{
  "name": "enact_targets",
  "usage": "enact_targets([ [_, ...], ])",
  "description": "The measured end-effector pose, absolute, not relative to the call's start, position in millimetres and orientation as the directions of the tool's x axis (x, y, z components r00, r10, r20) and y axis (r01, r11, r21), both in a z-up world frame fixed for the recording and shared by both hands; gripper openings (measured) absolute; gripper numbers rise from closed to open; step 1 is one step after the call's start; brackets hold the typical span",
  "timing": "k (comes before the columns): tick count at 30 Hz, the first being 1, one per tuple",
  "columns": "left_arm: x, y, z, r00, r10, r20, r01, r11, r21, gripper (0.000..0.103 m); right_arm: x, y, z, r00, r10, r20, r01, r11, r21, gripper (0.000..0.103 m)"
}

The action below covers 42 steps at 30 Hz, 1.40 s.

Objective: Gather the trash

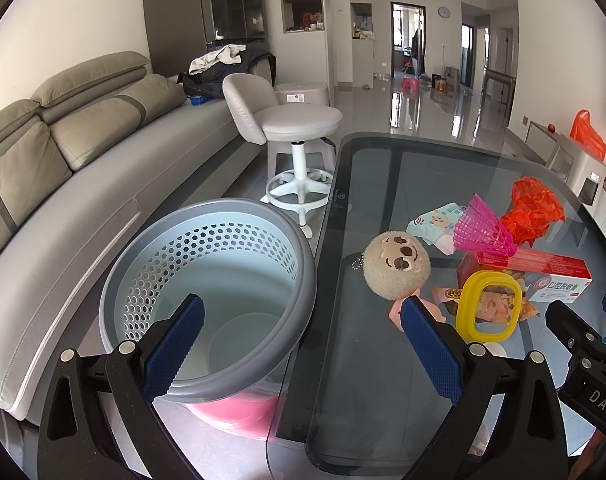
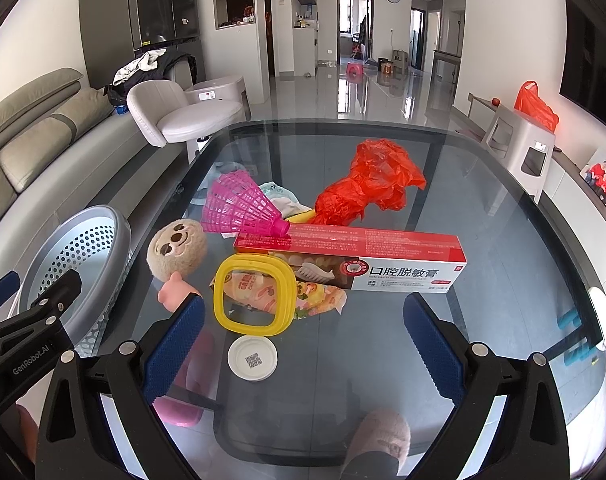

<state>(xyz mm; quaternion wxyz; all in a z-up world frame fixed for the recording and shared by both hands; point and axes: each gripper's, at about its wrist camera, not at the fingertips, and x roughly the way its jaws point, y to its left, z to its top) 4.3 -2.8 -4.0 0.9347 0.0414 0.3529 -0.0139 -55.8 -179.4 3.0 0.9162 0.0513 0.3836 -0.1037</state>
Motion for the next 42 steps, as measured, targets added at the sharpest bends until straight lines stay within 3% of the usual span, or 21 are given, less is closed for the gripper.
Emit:
enact_targets([
  [42,2.1,-2.7,-1.8,0.751,0.006,-0.66,0.054,0.996,0.071,0.097,-56.2,-180.8,2.0,0.689,-0.141,-0.71,0.226,0.974,0.025,0.095],
])
